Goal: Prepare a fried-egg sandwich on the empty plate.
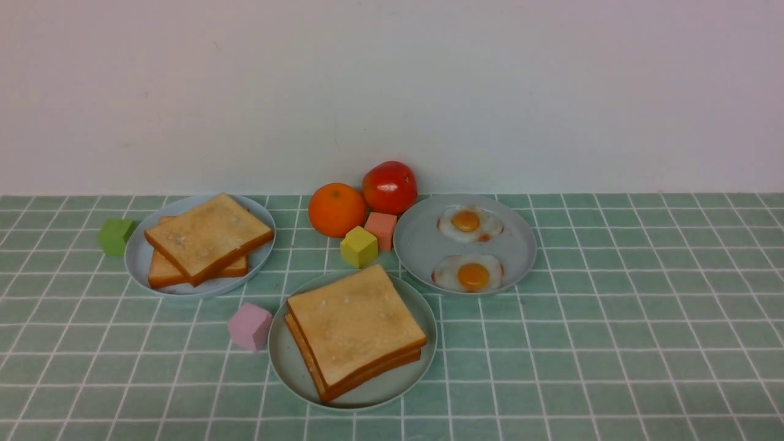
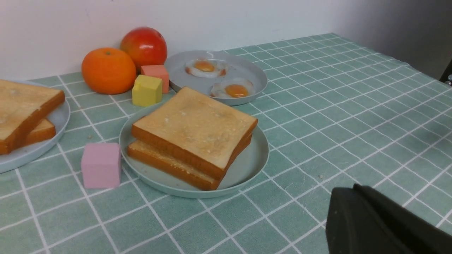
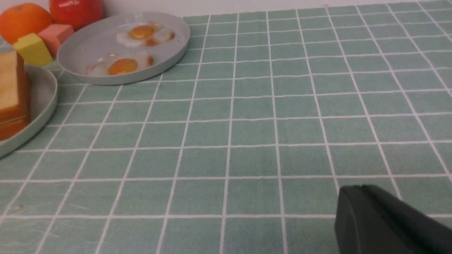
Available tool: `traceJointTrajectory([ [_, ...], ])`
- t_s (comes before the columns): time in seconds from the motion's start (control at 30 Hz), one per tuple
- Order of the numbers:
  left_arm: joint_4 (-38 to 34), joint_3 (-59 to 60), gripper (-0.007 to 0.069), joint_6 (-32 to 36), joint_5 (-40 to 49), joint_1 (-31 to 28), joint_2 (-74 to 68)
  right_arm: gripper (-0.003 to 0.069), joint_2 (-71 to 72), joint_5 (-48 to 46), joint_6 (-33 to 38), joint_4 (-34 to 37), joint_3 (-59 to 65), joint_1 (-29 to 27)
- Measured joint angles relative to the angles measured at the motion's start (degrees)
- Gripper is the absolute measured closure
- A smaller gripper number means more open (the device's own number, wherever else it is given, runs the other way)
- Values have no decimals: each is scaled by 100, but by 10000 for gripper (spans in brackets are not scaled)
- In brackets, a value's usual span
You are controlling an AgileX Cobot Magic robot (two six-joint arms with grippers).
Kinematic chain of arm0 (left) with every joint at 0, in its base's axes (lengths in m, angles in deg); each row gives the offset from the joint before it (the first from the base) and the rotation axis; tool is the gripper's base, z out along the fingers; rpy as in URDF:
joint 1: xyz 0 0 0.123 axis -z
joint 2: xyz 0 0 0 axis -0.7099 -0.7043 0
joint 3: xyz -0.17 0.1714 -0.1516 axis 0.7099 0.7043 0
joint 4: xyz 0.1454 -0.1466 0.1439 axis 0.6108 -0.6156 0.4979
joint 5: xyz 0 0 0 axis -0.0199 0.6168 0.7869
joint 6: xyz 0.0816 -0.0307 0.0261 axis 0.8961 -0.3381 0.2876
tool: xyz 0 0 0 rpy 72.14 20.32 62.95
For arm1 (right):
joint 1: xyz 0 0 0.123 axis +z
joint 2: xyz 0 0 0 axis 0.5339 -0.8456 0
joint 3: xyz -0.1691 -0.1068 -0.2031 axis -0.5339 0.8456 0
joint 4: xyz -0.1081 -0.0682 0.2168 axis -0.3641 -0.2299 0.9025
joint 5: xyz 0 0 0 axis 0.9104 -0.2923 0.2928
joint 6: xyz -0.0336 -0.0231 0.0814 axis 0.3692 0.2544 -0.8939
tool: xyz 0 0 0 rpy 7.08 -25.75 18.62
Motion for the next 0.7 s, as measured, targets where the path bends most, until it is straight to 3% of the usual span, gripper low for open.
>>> traceJointTrajectory([
  [0.7,0,5,620,0,5,0,0,668,5,0,17,-51,0,0],
])
